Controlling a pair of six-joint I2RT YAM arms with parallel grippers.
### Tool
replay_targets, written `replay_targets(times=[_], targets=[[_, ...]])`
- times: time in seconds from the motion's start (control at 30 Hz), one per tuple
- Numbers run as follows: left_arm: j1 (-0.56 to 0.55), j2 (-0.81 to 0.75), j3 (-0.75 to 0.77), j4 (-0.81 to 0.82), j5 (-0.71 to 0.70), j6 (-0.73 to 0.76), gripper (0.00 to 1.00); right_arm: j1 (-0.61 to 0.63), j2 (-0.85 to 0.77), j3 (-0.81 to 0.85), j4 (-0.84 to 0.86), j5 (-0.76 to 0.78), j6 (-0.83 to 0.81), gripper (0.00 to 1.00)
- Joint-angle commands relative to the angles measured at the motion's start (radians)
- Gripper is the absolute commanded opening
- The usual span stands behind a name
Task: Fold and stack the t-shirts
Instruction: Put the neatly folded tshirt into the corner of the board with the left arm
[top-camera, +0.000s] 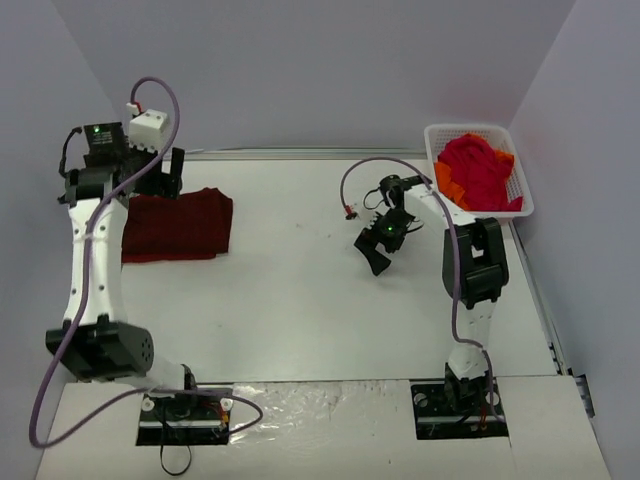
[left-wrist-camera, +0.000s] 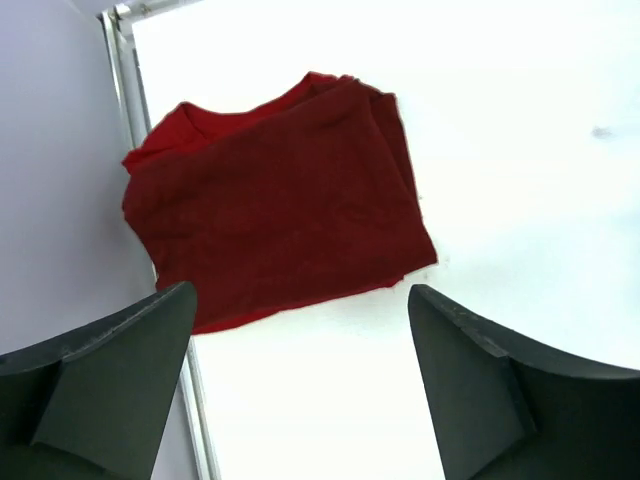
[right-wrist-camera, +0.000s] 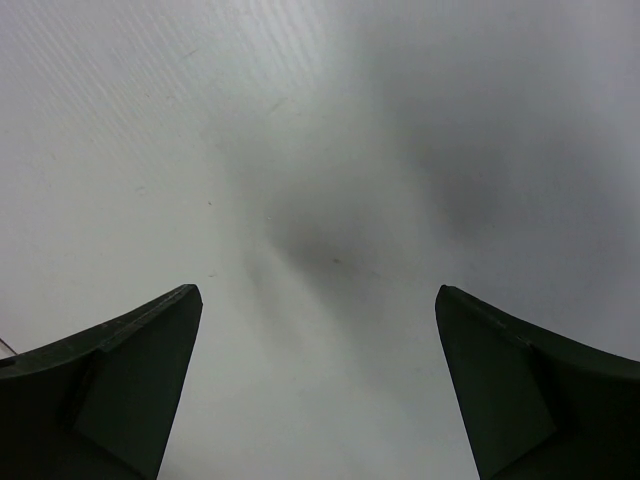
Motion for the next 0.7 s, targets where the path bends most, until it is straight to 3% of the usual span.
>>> replay_targets(times=[0.0, 0.17, 0.27, 0.43, 0.57, 0.67], targets=[[0.005, -0.121, -0.132, 0.006, 0.083, 0.025, 0.87, -0.057, -0.141, -0.005, 0.064, -0.009, 0.1, 1.0], [-0.005, -0.302, -0.459, 0.224, 0.155, -0.012, 0.93, -0.103, -0.311, -0.086, 0.209, 0.067, 0.214, 1.0], [-0.019, -0.328, -0.538, 0.253, 0.155, -0.041, 0.97, -0.14, -0.423, -0.155, 0.255, 0.056, 0.245, 1.0], [-0.022, -0.342, -0.607, 0.265, 0.178, -0.016, 0.94, -0.176, -0.619, -0.342, 0.35, 0.09, 0.285, 1.0], [-0.022, -0.414, -0.677, 0.314, 0.172, -0.001, 0.94, -0.206, -0.701, -0.471, 0.468, 0.148, 0.331, 1.0], [-0.022, -0.431, -0.696, 0.325, 0.192, 0.007, 0.94, -0.251, -0.729, -0.502, 0.508, 0.095, 0.344, 1.0]])
